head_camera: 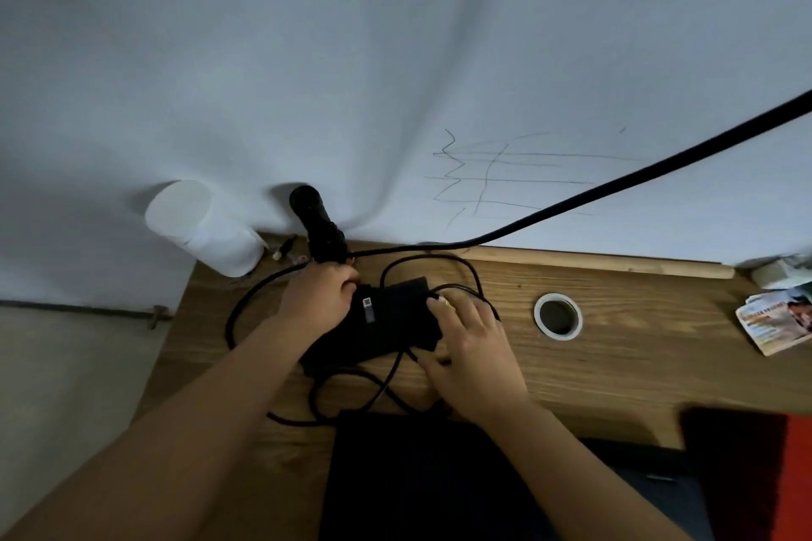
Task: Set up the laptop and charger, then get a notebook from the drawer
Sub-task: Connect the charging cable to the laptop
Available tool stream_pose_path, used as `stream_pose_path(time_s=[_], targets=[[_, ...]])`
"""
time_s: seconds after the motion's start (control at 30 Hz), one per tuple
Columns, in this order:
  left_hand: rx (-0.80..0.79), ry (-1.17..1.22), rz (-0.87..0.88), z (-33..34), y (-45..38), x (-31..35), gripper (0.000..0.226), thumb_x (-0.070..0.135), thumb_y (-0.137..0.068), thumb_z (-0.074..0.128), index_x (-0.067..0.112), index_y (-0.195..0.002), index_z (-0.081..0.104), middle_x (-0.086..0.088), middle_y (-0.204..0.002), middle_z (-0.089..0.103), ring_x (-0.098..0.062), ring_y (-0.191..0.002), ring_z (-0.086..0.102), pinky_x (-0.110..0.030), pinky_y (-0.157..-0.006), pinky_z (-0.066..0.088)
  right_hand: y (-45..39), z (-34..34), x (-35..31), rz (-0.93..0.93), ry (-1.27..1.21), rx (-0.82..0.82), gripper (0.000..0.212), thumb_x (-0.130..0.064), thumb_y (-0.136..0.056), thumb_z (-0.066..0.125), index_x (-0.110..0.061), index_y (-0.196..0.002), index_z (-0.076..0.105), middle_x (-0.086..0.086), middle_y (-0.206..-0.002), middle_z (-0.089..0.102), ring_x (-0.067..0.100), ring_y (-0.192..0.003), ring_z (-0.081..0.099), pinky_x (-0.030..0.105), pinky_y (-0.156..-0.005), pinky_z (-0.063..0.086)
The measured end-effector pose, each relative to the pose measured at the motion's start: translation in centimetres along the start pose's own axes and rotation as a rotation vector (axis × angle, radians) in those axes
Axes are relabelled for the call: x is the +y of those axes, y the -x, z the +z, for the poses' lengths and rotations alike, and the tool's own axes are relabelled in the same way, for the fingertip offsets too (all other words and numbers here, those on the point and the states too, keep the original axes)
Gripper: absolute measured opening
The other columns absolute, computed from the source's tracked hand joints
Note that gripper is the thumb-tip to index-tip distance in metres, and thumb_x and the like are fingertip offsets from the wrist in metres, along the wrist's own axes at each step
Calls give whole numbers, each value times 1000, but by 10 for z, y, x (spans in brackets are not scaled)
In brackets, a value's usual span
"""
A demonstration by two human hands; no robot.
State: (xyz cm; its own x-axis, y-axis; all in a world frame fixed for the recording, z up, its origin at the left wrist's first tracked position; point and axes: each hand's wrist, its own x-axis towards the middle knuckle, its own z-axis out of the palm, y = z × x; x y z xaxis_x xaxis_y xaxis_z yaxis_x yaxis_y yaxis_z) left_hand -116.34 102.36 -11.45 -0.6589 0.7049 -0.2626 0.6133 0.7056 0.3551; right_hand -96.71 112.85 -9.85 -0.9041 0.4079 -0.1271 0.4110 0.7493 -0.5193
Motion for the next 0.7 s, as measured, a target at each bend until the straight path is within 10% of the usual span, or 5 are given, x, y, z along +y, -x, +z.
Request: stream_pose_path(time_s=[0.17, 0.33, 0.57, 0.7], targets=[[-228, 26, -49, -8, -9, 1, 24, 32, -90, 53, 18, -103, 66, -9, -106, 67, -26, -99, 59, -42, -86, 49, -40, 2, -9, -162, 239, -204, 87, -21, -78, 59, -27, -143, 2, -2, -156, 5, 25, -143, -4, 53, -114, 0], [-367, -102, -62, -11, -9, 10, 33, 37, -93, 44, 8, -86, 59, -11, -81, 59, -25, -77, 56, -35, -63, 42, -51, 9, -12, -180, 383, -288, 92, -16, -75, 65, -21, -143, 3, 6, -149, 21, 30, -138, 11, 55, -112, 7], [212, 76, 52, -14, 20, 5, 29, 25, -95, 42, 6, -115, 50, -17, -106, 62, -33, -91, 60, -41, -70, 47, -34, 7, -6, -213, 279, -166, 82, -22, -67, 66, -23, -135, 21, 0, -138, 34, 26, -131, 23, 49, -108, 21], [288, 76, 248, -25, 41, -15, 31, 26, -93, 46, 10, -118, 54, -12, -109, 62, -26, -92, 62, -43, -73, 53, -33, 4, -2, -126, 204, -187, 78, -19, -70, 65, -21, -135, 24, 1, -142, 33, 25, -136, 20, 48, -110, 24]])
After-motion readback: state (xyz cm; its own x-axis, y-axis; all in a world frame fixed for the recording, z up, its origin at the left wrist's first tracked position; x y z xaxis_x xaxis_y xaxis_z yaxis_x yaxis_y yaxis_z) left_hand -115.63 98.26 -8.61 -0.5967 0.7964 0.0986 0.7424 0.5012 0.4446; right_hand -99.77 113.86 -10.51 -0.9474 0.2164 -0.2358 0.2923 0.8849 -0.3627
